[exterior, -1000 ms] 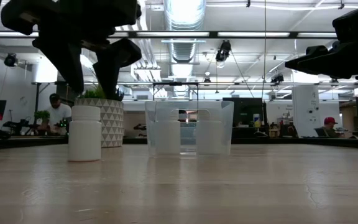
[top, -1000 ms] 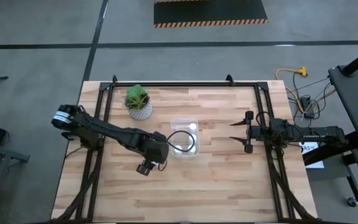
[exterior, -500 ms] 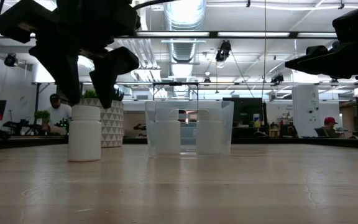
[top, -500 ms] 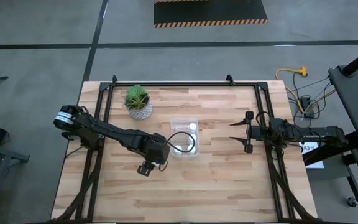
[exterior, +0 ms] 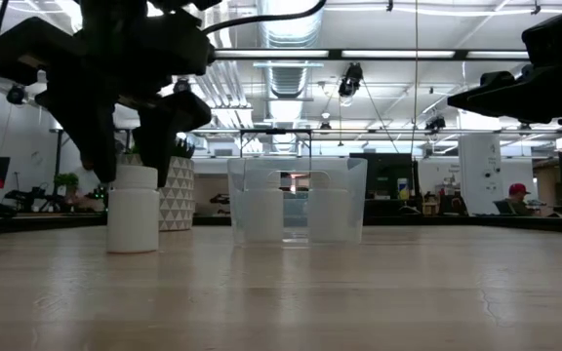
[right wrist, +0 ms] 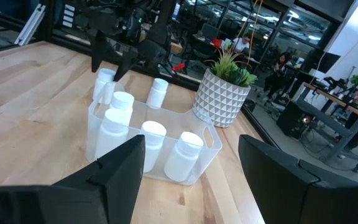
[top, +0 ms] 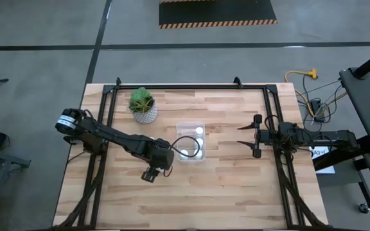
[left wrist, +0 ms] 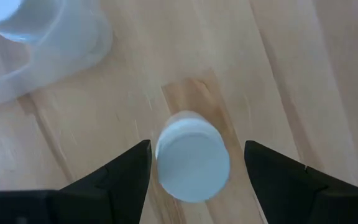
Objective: Pick and place pill bottles into a basket
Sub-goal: Put the white pill bottle into the transparent container
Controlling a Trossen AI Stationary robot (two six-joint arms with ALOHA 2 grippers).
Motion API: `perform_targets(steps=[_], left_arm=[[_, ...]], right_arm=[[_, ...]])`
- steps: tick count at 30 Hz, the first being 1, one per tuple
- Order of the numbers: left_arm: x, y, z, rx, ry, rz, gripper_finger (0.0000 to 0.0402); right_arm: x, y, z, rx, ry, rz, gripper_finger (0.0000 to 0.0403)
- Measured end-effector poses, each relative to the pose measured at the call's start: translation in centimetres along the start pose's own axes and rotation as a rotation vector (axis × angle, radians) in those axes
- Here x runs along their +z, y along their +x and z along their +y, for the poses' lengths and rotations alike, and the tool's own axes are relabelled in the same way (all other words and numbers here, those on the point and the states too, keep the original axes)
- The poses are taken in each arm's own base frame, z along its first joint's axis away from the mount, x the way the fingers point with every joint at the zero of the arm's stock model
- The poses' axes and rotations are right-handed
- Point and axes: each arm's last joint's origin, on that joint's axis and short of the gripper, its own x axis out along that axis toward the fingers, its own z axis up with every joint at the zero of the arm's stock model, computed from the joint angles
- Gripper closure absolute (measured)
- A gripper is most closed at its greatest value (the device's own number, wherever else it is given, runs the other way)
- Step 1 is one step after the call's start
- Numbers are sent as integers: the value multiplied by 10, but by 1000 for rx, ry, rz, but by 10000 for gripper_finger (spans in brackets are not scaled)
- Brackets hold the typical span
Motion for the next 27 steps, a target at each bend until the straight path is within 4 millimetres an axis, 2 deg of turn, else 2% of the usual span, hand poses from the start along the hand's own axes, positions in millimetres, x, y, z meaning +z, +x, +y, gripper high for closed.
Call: perform_targets(steps=[18, 21, 27], left_arm=[[1, 0, 0, 1, -1, -14, 167], [2, 0, 0, 1, -7, -18, 190], [3, 0, 0, 2, -35, -27, 262]], right_arm=[[0, 0, 0, 0, 0, 0, 154], [0, 0, 0, 0, 0, 0, 154], [0, 0, 0, 0, 0, 0, 154]])
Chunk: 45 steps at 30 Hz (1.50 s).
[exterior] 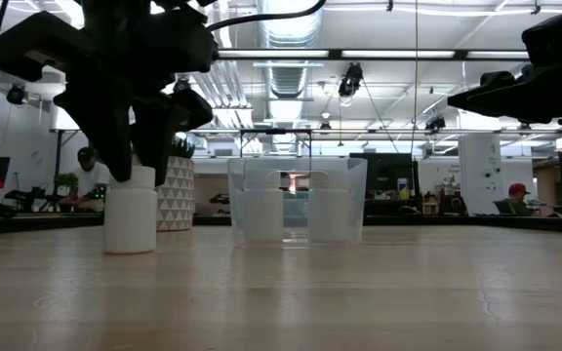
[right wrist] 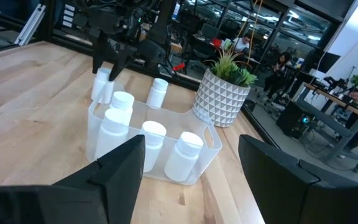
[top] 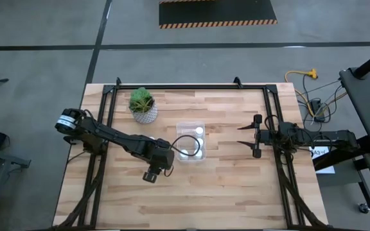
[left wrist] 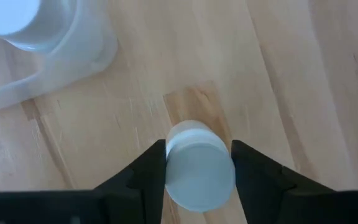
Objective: Pick and place pill bottles into a basket
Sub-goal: Put the white pill bottle into the transparent container
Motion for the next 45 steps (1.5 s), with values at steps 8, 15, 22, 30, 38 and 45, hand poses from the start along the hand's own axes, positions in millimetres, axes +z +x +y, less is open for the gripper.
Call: perform_targets(steps=[8, 15, 22, 30, 38, 45], left_arm=[[0, 0, 0, 0, -14, -1, 262], [3, -3, 0, 0, -13, -8, 262], [9, -15, 0, 0, -12, 9, 262], [20, -39, 5, 31, -21, 34, 262], [32, -66, 16, 61, -27, 14, 262], [37, -82, 32, 89, -49, -8, 262]], right_arm=[[0, 0, 0, 0, 0, 1, 154], [0, 0, 0, 0, 0, 1, 154], [0, 0, 0, 1, 0, 1, 154], [0, 0, 0, 0, 0, 1, 154], [0, 0, 0, 0, 0, 0, 154], [0, 0, 0, 0, 0, 0, 154]])
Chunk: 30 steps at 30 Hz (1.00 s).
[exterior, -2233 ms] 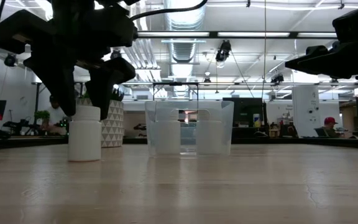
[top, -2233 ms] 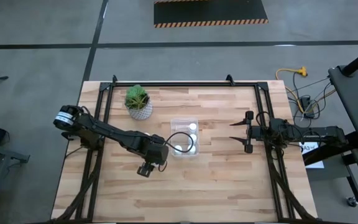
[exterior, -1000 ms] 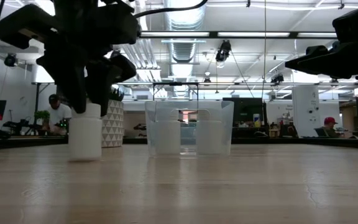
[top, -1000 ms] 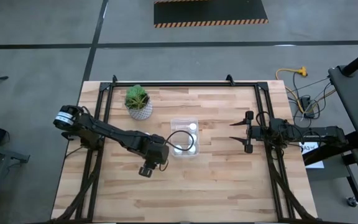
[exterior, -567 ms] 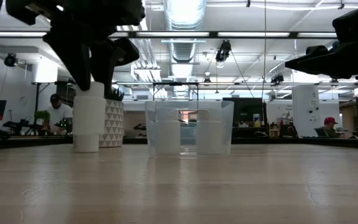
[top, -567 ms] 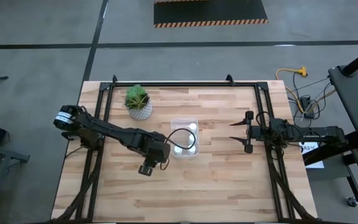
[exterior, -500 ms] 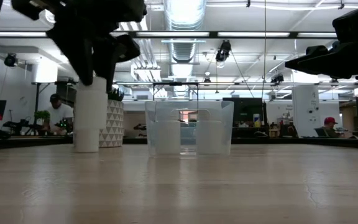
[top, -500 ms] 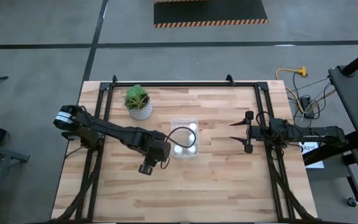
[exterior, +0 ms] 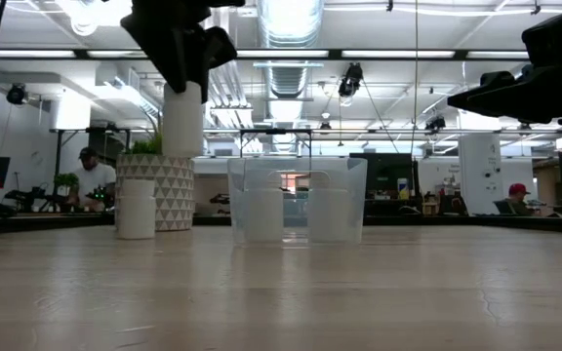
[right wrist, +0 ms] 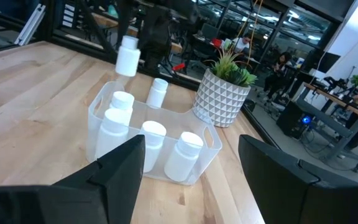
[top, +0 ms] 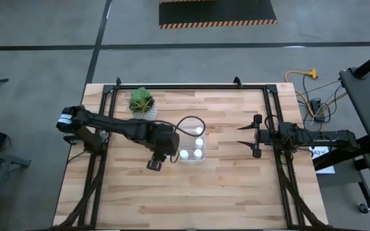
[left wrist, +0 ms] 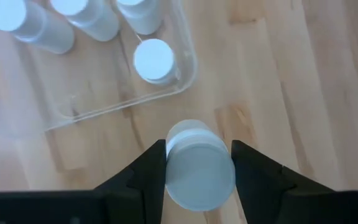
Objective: Pick and place pill bottles into a basket
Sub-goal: Put the white pill bottle into the transparent container
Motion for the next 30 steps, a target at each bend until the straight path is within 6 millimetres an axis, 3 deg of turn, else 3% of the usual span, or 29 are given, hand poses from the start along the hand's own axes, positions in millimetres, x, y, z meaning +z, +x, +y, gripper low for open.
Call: perform_targets(steps=[16, 21, 30], left_arm=[[4, -15, 37, 38, -29, -52, 262], [5, -10, 44, 29, -49, -12, 262], [36, 7, 57, 19, 8, 32, 262]], right_arm=[[0, 0, 0, 0, 0, 0, 154], [0, 0, 0, 0, 0, 0, 154], [0, 1, 0, 1, 0, 8, 154]])
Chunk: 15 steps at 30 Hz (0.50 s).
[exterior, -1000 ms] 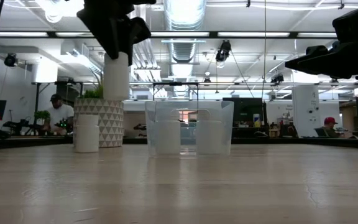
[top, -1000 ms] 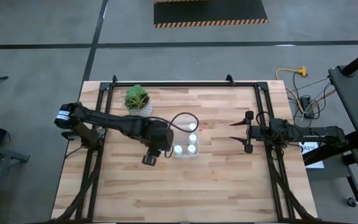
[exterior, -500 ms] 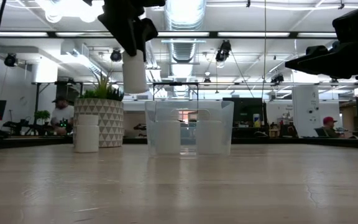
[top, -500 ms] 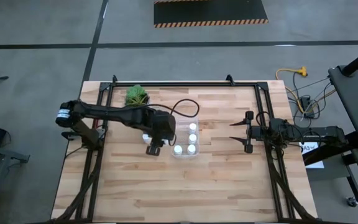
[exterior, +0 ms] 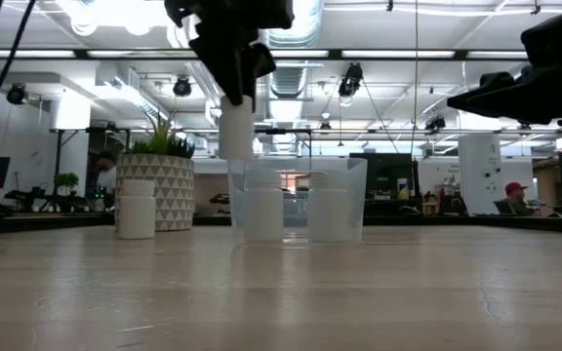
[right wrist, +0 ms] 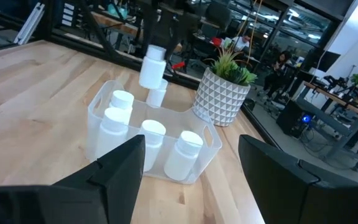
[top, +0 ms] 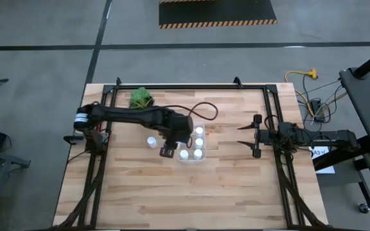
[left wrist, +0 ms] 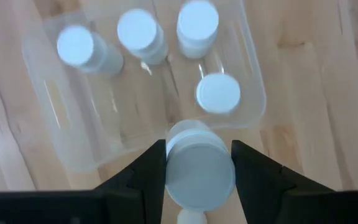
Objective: Pick and place pill bottles into a basket
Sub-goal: Put the white pill bottle into the transparent container
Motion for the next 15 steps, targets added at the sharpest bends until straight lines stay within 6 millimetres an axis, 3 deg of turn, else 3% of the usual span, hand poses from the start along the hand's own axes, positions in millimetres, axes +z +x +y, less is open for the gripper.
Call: perform_targets(steps=[7, 15], left_arm=[[24, 11, 7, -9, 32, 12, 262], [34, 30, 17, -18, 57, 48, 262]], right_arm=[[-1, 0, 0, 3, -1, 7, 154], [-1, 1, 0, 5, -1, 11, 154]])
